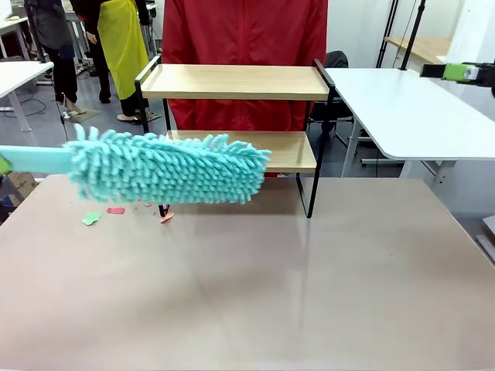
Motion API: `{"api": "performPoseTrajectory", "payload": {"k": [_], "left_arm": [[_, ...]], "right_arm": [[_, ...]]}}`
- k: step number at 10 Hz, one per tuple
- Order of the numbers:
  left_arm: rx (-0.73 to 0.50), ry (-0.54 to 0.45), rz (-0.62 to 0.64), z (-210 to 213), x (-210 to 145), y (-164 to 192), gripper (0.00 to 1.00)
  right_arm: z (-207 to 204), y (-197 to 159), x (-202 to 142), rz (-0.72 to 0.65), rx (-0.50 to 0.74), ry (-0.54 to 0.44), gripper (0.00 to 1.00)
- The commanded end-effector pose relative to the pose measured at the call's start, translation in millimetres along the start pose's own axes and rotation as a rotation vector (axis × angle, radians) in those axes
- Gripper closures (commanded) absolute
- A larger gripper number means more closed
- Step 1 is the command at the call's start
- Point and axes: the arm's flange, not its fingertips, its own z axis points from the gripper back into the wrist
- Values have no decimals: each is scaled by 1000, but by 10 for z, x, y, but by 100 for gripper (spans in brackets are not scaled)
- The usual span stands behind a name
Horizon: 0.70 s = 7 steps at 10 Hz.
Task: Clean the shelf.
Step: Hand the Duster back to the human.
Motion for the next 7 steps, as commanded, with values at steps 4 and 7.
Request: {"api": "performPoseTrajectory", "payload": {"k": [4,7], "left_arm": [[-45,-110,-54,-319,-43,18,87],[-45,-110,-54,-319,-43,18,87]], "right_arm": [[-197,101,-229,-67,6,-39,0],[-197,101,-229,-67,6,-39,0]]}}
